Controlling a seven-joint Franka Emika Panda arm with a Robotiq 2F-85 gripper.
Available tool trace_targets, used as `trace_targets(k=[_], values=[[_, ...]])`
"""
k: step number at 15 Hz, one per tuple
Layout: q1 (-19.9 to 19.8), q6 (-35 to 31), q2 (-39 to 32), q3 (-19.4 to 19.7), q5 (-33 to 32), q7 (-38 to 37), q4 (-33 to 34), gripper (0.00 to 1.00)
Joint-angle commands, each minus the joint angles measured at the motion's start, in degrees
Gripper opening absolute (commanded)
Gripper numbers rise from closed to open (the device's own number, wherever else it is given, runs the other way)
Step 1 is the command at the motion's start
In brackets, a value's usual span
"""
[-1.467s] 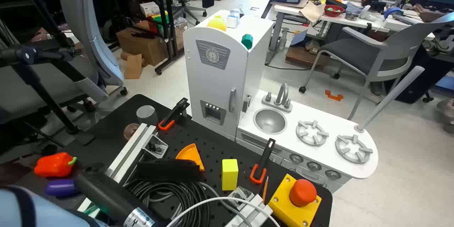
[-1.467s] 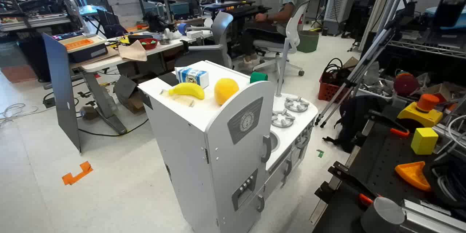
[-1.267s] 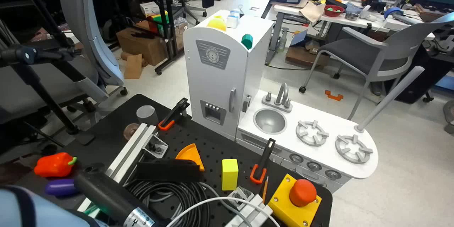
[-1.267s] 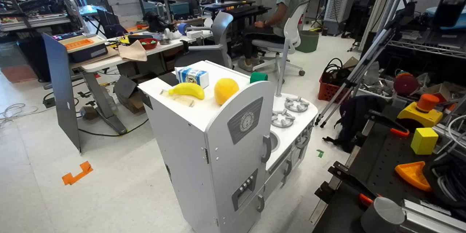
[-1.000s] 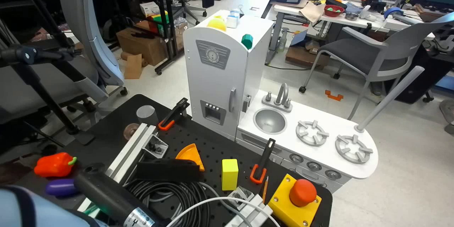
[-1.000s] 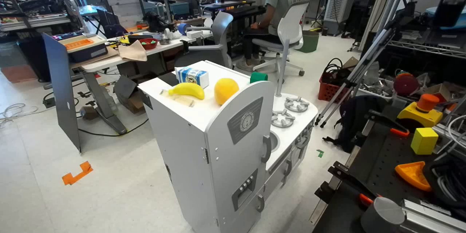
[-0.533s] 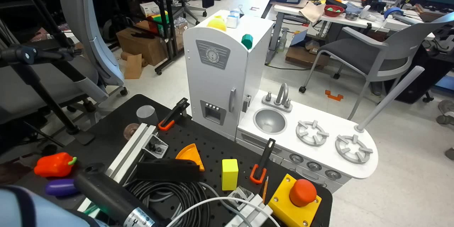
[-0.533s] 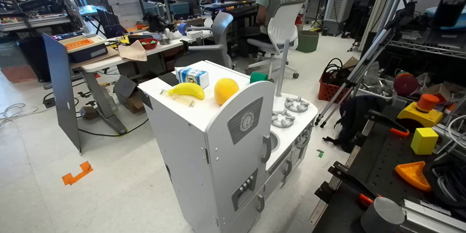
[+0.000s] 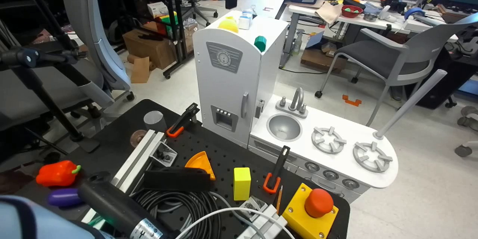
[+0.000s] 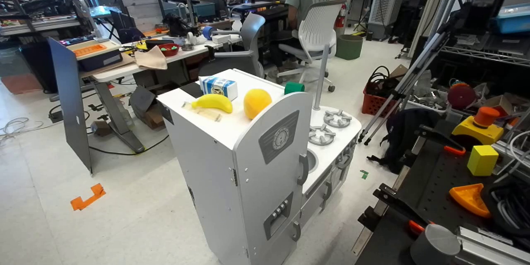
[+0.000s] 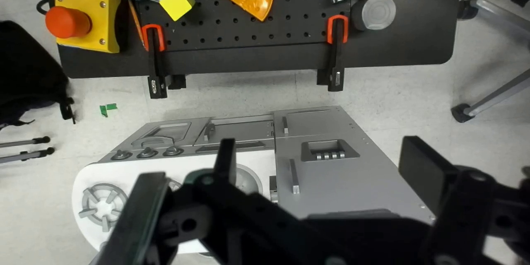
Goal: Move the green block away from you
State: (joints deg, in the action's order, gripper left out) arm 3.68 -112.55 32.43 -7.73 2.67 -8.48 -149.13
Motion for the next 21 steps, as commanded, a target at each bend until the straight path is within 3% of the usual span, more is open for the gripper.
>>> trace_targets(k=[1, 9, 14, 21], values=[[-1.09, -4.38, -12.23, -0.69, -0.56, -3.61, 7.23, 1.00], [-0.07, -15.23, -38.29, 0.00, -6.35, -18.11, 24.50, 1.00], [2.10, -15.85, -49.25, 2.90, -7.92, -22.99, 35.28, 1.00], [4.71, -12.51, -60.18, 6.66, -7.31, -22.29, 47.88, 1.00]])
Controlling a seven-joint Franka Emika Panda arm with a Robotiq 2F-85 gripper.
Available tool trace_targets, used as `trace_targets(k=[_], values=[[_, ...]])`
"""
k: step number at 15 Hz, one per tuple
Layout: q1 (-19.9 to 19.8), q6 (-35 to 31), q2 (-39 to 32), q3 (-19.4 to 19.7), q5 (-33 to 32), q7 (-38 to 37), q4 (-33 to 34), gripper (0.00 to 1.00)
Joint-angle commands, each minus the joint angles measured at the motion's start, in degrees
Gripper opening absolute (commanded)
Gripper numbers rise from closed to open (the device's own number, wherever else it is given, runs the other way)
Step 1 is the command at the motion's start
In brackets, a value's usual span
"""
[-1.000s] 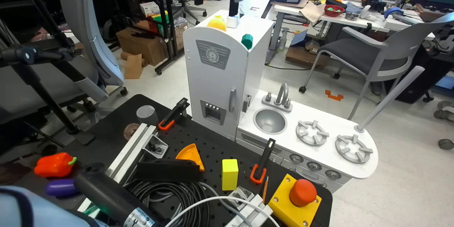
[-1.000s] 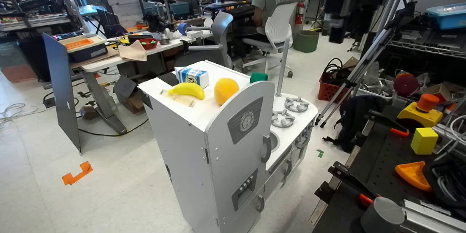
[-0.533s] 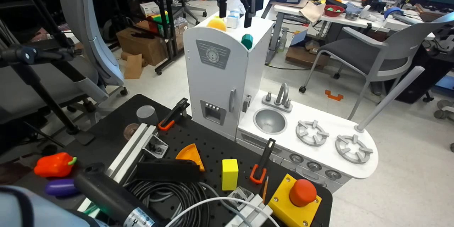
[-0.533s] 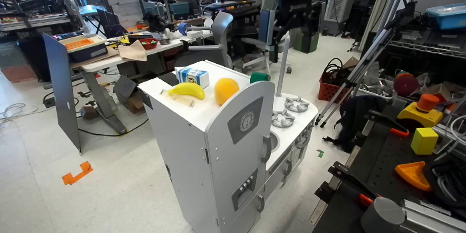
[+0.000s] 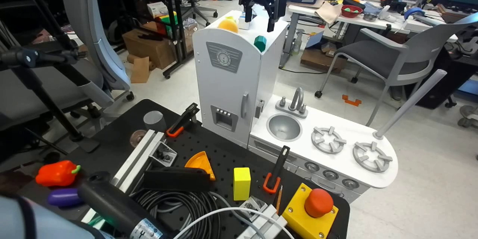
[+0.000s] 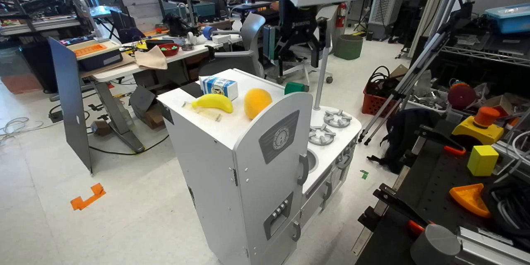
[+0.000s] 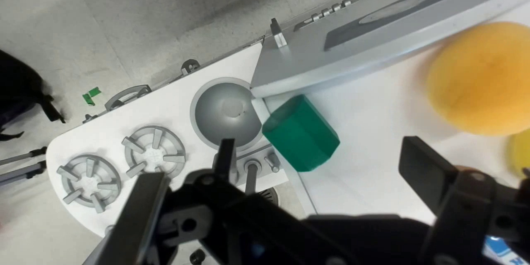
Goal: Move the green block away from you
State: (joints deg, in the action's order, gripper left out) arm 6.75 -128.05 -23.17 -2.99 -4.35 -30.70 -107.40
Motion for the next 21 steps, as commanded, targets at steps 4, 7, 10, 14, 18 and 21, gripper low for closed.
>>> trace_targets(k=[4, 7, 10, 14, 18, 21], values=[[1.43, 3.79, -8.46, 3.21, 0.52, 1.55, 9.45, 1.00], [1.06, 6.15, -11.40, 3.59, 1.76, 2.17, 12.11, 1.00], [0.93, 9.08, -12.78, 3.41, 3.07, 2.79, 13.83, 1.00], [0.68, 11.32, -13.27, 3.16, 5.37, 3.39, 14.75, 1.00], [0.88, 9.87, -13.54, 3.45, 6.56, 2.61, 14.91, 0.65], [0.95, 9.33, -13.73, 3.55, 6.84, 2.34, 15.02, 0.42]])
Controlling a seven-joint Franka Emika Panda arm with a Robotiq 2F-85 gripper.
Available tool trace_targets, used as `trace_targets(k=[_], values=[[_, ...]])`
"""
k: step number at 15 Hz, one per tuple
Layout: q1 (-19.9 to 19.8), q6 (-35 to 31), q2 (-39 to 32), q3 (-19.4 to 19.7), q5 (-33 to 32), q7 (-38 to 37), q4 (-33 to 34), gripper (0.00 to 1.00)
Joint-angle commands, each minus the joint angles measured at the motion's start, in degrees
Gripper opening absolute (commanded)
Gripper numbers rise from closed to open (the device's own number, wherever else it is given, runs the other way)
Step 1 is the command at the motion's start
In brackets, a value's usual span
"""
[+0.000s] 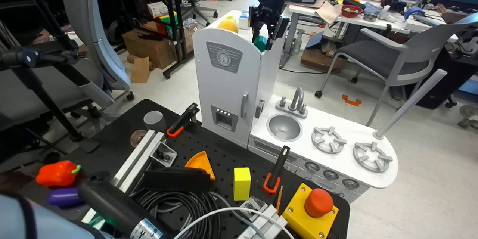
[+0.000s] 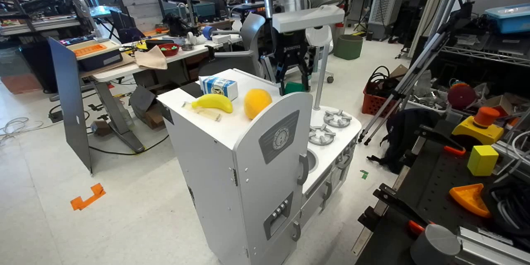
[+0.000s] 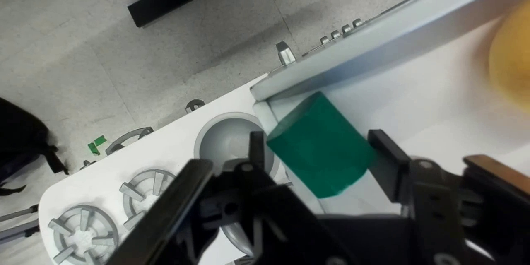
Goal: Move the green block away from you
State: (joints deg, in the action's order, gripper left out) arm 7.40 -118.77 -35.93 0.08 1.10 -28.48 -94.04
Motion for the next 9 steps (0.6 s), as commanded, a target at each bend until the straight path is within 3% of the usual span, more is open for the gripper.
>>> trace_targets(k=[1, 5, 9], values=[[0.33, -0.07, -0.95, 0.52, 1.47, 0.04, 1.66, 0.35], [0.48, -1.94, -0.99, 0.46, 2.01, -0.72, 2.61, 0.35], [0.98, -9.40, -4.29, 0.47, 4.80, -5.21, 7.48, 0.35]])
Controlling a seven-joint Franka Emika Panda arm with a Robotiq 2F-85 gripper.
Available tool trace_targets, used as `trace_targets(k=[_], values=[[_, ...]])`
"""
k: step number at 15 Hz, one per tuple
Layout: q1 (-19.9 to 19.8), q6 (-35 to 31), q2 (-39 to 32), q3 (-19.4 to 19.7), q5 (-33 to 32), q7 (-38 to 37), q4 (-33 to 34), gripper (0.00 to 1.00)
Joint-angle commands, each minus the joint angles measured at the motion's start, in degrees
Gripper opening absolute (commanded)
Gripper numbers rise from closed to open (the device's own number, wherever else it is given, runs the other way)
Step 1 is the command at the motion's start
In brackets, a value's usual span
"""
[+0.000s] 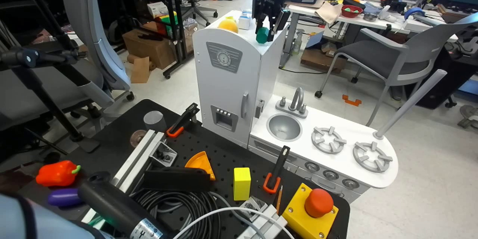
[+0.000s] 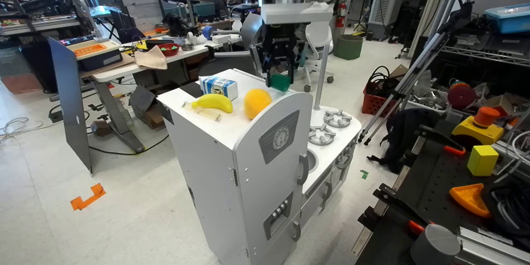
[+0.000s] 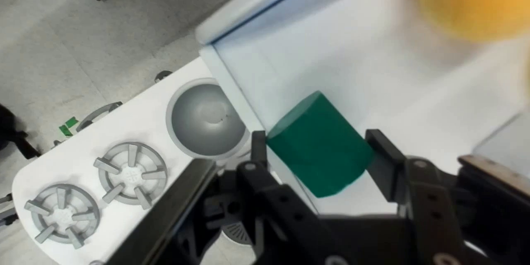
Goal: Move the green block away from you
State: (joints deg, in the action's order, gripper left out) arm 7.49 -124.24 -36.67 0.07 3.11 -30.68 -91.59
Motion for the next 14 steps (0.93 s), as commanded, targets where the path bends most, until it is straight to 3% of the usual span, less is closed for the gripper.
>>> trace_targets(k=[1, 6, 11, 12, 14], values=[[1.00, -5.91, -4.77, 0.34, 3.82, -4.40, 6.57, 0.35], [2.53, -10.13, -12.29, 0.16, 5.99, -10.41, 15.79, 0.35], [4.62, -10.90, -18.10, 1.14, 4.15, -14.89, 24.06, 0.35], [4.87, -10.37, -18.62, 1.40, 3.77, -15.29, 24.98, 0.85], [5.18, -10.28, -19.07, 1.69, 3.29, -15.59, 25.46, 0.93]])
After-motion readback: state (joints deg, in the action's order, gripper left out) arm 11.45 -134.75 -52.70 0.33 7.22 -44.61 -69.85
